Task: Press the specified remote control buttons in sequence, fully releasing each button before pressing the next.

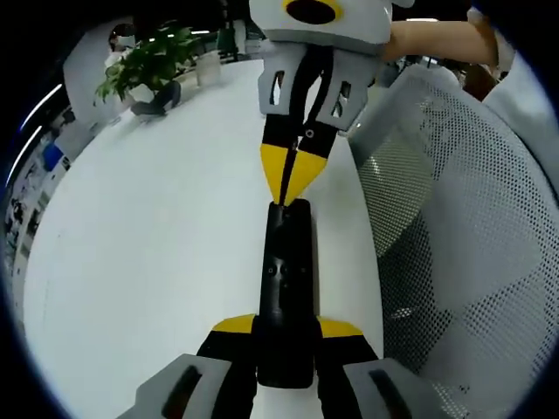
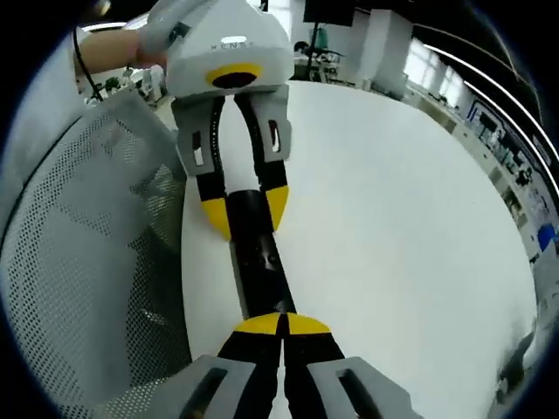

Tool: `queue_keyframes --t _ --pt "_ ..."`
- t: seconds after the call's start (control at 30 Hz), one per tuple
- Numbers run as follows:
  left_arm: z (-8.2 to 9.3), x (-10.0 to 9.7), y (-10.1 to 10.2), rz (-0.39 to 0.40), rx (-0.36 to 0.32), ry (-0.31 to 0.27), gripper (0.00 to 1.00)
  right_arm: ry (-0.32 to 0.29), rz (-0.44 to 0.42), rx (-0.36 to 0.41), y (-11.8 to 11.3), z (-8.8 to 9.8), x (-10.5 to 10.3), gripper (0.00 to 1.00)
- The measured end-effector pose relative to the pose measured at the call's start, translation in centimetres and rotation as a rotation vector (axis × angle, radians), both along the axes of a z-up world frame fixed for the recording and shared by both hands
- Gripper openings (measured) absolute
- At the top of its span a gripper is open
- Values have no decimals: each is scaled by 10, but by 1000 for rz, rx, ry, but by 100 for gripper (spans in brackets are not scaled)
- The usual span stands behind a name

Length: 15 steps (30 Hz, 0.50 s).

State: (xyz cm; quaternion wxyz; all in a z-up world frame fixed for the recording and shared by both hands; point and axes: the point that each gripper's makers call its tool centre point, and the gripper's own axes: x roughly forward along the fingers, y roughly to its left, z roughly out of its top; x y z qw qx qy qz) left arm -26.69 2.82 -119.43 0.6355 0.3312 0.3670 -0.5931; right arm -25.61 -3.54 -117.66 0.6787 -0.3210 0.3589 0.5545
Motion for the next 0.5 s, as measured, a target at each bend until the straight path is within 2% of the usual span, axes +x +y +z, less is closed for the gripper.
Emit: queue_keyframes --t 0.1,0.17,0.23,0.4,0.5 --pt "0 0 0 -4 4 -3 22 -10 38 -46 -1 -8 1 0" --pt "0 0 1 -12 2 0 22 8 83 -69 0 -13 -6 0" --pt "0 -1 1 -28 1 -1 22 -30 125 -81 1 -12 -7 0" --pt "0 -1 2 -22 4 3 22 -34 141 -106 1 -12 -8 0" --pt "1 -2 2 -10 -5 -1 22 -66 192 -140 2 -13 -8 0"
